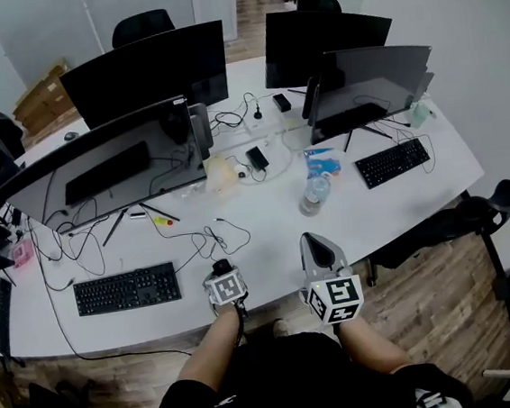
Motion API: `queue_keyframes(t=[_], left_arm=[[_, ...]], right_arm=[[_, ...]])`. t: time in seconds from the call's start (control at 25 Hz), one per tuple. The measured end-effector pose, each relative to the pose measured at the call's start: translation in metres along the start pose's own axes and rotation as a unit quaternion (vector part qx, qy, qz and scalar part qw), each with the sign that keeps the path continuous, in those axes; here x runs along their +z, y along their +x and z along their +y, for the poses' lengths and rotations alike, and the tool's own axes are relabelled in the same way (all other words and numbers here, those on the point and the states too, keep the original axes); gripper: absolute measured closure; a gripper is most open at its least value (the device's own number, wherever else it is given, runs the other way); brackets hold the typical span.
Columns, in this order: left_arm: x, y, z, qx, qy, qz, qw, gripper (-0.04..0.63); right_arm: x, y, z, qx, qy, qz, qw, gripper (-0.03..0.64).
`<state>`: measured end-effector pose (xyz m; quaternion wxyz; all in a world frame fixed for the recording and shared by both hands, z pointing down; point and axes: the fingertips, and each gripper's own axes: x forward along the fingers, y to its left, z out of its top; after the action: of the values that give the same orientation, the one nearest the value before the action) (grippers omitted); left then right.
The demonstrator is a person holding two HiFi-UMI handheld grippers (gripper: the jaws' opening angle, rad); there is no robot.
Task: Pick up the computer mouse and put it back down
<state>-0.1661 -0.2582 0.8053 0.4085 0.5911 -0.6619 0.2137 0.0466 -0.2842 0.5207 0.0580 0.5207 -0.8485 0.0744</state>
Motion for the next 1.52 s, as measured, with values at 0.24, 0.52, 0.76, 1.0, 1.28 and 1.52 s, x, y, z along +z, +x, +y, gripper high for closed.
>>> queue_keyframes(t=[0.24,0.52,0.76,1.0,1.28,1.52], left_arm=[[0.003,0.01,0.0,0.009,0.039,-0.002,0.9992,0.262],[0.004,0.013,-0.001,0.005,0.071,0.008,0.9974,0.264],[0.01,0.001,0.008,-0.001,0.057,0.0,0.9984,0.266],[0.035,-0.028,0.013,0.008,0.067,-0.041,0.9969,0.266],[0.082,-0.078,0.011,-0.017,0.073,-0.133,0.9884,0.265],[0.122,-0.14,0.006,-0.021,0.084,-0.207,0.9745,0.266]], right_arm=[[-0.003,0.0,-0.005,-0.008,0.002,0.007,1.0,0.62],[-0.002,0.0,-0.001,-0.007,0.004,0.003,1.0,0.62],[0.0,0.0,0.002,-0.005,0.006,-0.001,1.0,0.62],[0.002,0.005,0.011,0.005,0.01,-0.008,1.0,0.62],[0.008,0.016,0.027,0.026,0.013,-0.023,0.999,0.62],[0.018,0.026,0.046,0.049,0.013,-0.04,0.998,0.62]])
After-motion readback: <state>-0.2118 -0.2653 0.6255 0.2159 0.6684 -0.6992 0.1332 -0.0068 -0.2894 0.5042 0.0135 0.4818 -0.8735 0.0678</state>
